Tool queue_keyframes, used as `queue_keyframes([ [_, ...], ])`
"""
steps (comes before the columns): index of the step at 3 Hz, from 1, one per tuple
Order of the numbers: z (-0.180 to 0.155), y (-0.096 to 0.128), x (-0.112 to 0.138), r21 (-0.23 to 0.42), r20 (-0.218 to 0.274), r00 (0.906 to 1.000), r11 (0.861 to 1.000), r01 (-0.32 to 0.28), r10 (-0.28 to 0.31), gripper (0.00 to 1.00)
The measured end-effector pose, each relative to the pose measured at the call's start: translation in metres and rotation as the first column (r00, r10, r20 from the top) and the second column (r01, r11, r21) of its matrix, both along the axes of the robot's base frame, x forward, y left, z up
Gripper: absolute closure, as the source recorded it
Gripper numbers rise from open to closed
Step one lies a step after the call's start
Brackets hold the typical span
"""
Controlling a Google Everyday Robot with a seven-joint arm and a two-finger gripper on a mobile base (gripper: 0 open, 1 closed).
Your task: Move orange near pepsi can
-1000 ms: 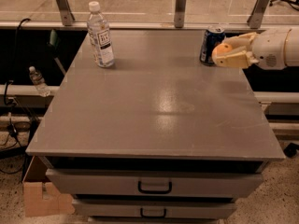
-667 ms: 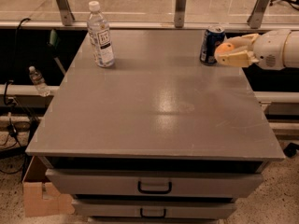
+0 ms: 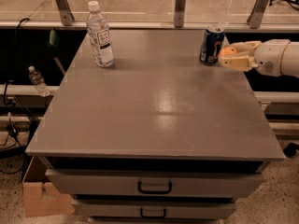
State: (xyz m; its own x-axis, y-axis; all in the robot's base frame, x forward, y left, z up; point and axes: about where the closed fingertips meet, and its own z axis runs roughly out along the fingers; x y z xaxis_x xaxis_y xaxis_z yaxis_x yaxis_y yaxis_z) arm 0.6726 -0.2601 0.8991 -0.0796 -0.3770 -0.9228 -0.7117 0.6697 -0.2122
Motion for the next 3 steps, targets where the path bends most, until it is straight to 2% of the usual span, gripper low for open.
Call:
queue_keyframes([
  [3,-0.025,0.0,0.026,0.068,-0.002,1.0,0.998,0.0,0.0,0.05],
])
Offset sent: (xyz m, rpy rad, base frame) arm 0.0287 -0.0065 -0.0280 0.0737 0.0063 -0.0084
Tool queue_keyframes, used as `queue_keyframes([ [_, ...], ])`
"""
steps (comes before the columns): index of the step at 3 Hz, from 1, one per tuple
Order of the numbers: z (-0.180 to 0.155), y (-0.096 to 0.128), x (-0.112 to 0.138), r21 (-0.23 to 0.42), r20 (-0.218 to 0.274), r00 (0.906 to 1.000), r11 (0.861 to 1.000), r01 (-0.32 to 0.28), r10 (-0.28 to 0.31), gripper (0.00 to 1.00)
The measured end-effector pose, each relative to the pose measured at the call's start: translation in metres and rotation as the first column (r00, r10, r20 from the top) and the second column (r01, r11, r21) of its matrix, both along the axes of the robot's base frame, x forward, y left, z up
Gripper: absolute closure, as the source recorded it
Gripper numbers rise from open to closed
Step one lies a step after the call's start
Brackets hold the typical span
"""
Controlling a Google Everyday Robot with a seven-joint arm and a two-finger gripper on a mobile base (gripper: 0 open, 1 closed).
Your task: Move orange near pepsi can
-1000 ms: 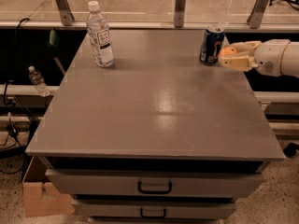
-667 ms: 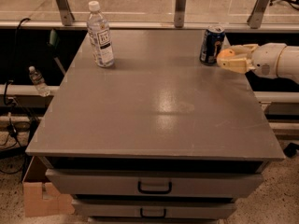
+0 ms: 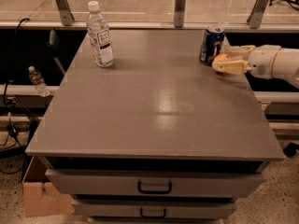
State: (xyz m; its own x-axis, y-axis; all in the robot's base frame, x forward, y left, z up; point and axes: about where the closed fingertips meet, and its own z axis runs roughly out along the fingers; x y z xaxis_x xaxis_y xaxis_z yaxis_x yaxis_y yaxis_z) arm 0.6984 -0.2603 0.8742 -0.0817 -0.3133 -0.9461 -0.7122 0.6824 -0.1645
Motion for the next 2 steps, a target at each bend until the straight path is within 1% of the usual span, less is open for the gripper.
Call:
queue_keyframes([
  [1,-0.0025,0.0006,0.0023,0.005,0.0,1.0,1.0,-0.002,0.002,0.0],
  [2,-0.0006,-0.0002,-0.0002,0.004,0.007,1.0,1.0,0.0,0.0,0.0],
])
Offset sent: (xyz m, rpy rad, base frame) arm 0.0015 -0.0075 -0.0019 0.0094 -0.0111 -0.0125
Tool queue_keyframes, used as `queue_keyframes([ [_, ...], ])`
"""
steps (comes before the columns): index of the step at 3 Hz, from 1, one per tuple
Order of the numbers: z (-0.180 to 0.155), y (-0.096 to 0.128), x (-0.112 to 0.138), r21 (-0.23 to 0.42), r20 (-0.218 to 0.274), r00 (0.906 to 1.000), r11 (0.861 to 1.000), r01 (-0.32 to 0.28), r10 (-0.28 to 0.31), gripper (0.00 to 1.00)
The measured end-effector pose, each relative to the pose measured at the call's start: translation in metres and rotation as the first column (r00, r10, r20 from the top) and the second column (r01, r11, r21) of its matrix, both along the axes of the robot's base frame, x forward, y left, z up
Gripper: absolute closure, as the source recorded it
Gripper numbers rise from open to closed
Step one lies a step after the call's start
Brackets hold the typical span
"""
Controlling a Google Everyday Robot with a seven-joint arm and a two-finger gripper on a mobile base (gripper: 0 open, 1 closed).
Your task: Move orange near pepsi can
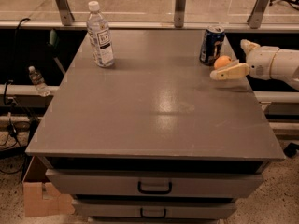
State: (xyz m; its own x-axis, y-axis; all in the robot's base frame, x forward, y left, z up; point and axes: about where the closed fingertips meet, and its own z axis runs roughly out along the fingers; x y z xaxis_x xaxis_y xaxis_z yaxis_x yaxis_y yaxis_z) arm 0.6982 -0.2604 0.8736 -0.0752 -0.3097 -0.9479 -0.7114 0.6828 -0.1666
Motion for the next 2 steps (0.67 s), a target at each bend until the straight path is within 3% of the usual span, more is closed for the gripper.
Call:
queue_keyframes([
  [1,0.017,-0.005,-0.022,-0.018,0.043,0.999,1.0,0.007,-0.006,0.0],
  [2,0.047,-0.018,-0.079,-0.092,0.093,0.9956,0.996,0.01,-0.001,0.0],
])
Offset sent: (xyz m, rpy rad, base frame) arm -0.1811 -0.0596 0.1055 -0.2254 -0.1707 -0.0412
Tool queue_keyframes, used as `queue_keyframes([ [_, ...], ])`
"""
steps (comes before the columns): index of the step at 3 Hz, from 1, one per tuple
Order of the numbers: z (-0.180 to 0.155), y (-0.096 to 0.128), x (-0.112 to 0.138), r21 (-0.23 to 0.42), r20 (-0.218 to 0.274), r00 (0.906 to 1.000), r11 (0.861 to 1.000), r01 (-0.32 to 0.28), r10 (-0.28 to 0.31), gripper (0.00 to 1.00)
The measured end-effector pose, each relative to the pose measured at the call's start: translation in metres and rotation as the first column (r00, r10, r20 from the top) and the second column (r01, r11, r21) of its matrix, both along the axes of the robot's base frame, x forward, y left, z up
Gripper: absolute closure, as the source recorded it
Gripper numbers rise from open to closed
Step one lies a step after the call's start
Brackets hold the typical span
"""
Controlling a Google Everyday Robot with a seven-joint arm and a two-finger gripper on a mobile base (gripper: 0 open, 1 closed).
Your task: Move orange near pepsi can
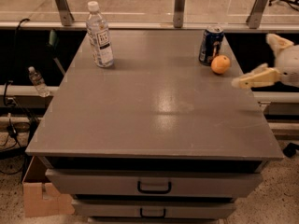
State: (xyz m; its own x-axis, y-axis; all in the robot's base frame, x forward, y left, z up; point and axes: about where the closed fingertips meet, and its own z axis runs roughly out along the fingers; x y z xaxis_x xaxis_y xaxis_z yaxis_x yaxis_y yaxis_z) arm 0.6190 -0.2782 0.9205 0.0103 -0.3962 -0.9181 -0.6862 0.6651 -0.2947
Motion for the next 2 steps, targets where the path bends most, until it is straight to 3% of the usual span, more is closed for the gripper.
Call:
queue_keyframes([
  [1,0.0462,-0.005,-0.0844,-0.147,0.01,0.9999,0.989,0.009,-0.007,0.0],
  [2,0.0442,-0.0049,-0.0831,-0.144,0.008,0.9999,0.99,0.007,-0.006,0.0],
])
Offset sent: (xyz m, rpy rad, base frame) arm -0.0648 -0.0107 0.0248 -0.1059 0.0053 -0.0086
